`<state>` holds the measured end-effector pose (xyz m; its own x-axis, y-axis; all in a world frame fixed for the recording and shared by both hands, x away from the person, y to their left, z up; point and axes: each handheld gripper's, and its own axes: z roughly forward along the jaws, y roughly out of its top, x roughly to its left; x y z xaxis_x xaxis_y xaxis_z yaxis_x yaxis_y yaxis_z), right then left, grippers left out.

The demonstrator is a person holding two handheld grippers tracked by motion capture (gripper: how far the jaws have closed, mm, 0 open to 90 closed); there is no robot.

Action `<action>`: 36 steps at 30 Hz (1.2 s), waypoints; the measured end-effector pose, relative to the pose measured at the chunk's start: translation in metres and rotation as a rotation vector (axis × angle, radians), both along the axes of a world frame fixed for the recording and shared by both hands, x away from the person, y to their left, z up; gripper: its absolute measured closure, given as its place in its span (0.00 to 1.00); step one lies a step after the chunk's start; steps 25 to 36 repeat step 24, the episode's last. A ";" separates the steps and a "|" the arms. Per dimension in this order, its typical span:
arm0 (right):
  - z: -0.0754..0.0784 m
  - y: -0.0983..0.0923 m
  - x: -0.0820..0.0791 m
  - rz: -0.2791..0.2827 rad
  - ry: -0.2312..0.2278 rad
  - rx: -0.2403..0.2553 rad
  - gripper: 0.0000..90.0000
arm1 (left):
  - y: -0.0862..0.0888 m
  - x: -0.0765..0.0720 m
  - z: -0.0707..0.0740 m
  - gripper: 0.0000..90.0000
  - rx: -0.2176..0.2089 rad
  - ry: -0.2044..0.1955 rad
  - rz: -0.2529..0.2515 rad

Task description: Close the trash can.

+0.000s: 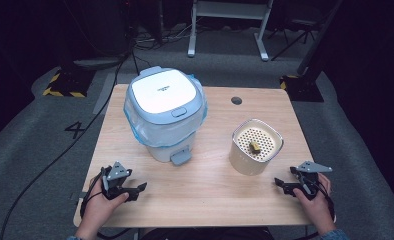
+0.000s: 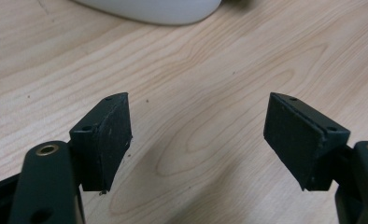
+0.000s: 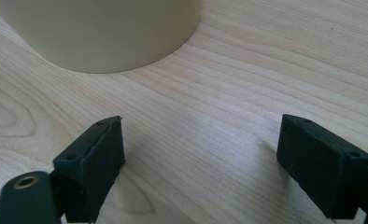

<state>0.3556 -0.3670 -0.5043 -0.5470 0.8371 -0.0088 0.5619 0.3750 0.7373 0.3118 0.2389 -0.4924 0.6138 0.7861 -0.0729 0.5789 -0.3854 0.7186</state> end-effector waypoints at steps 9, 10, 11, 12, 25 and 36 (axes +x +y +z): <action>0.000 0.000 0.000 0.000 0.000 0.000 0.17 | -0.004 0.003 -0.012 0.21 0.071 -0.006 0.005; 0.000 0.000 0.000 0.000 0.000 0.000 0.17 | -0.005 0.004 -0.012 0.20 0.071 -0.007 0.008; 0.000 0.000 0.000 0.000 0.000 0.000 0.17 | -0.005 0.005 -0.012 0.19 0.071 -0.007 0.009; 0.000 0.000 0.000 0.000 0.000 0.000 0.17 | -0.005 0.005 -0.012 0.18 0.074 -0.002 0.012; 0.000 0.000 0.000 -0.002 0.000 -0.001 0.17 | -0.007 0.005 -0.012 0.15 0.075 -0.001 0.040; 0.000 0.000 0.000 -0.002 0.000 -0.001 0.17 | -0.007 0.005 -0.012 0.15 0.075 -0.001 0.040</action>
